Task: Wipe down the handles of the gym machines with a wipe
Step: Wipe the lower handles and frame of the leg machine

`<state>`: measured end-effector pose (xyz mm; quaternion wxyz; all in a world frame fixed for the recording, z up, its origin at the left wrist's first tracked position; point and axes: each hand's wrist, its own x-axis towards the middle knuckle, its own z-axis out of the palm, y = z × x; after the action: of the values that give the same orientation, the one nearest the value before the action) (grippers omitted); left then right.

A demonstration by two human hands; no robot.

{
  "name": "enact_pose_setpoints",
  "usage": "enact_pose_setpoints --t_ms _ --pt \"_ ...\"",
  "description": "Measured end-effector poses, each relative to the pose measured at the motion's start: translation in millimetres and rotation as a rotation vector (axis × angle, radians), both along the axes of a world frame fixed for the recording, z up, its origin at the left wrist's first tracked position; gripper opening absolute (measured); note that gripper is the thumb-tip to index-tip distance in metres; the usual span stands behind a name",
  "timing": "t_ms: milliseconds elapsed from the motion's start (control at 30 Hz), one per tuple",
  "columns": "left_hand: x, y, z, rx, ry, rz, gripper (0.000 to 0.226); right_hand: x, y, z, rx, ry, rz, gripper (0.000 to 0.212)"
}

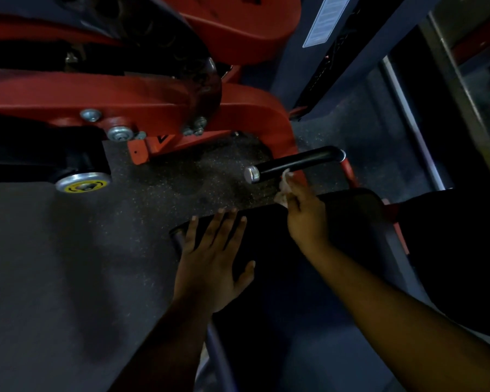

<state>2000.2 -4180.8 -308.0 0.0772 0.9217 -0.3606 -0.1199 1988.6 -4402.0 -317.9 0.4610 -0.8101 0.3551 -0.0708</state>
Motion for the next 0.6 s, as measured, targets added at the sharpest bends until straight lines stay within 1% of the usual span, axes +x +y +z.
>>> enact_pose_setpoints --t_ms 33,67,100,133,167,200,233,300,333,367,400,500,567,600 --pt "0.0 0.1 -0.1 -0.001 0.0 -0.002 0.081 0.1 -4.2 4.3 0.018 -0.049 -0.026 0.029" --pt "0.2 0.1 -0.1 0.001 -0.002 -0.002 0.081 3.2 -15.8 7.5 0.065 -0.134 -0.116 0.024" --pt "0.2 0.4 0.1 0.005 -0.003 -0.001 0.081 8.2 -39.7 4.6 0.033 -0.219 -0.225 0.022" --pt "0.2 0.1 0.5 0.007 -0.002 -0.001 0.081 13.1 -70.2 -2.8 -0.014 -0.248 -0.353 0.024" --pt "0.2 -0.4 0.8 0.008 -0.002 -0.001 0.081 18.8 -103.4 -10.7 -0.08 -0.179 -0.451 0.03" --pt "0.0 -0.2 0.8 0.007 -0.002 0.0 0.081 24.5 -135.0 -21.7 -0.078 -0.083 -0.519 0.035" --pt "0.1 -0.2 0.6 0.006 -0.006 0.003 0.082 28.3 -159.7 -31.1 -0.034 0.009 -0.531 0.038" --pt "0.2 -0.5 0.4 0.012 -0.012 0.005 0.082 42.1 -174.8 -39.4 -0.009 0.218 -0.389 0.036" --pt "0.3 -0.5 0.3 0.019 -0.012 0.0 0.083 49.0 -168.2 -39.8 0.029 0.254 -0.304 0.035" --pt "0.3 -0.3 -0.1 0.023 -0.013 -0.004 0.083 55.1 -157.1 -40.3 0.066 0.258 -0.27 0.034" --pt "0.4 -0.1 -0.3 0.022 -0.013 -0.004 0.083 60.7 -140.7 -35.7 0.035 0.239 -0.271 0.033" --pt "0.3 0.1 0.5 -0.01 -0.01 0.007 0.081 57.4 -104.0 -26.2 -0.083 0.081 -0.269 0.034" --pt "0.8 0.1 0.6 -0.012 -0.016 -0.002 0.081 48.9 -77.1 -12.0 -0.187 0.099 -0.158 0.03" --pt "1.0 -0.3 0.8 -0.008 -0.022 -0.007 0.081 46.8 -58.4 -6.4 -0.193 0.085 -0.104 0.029"
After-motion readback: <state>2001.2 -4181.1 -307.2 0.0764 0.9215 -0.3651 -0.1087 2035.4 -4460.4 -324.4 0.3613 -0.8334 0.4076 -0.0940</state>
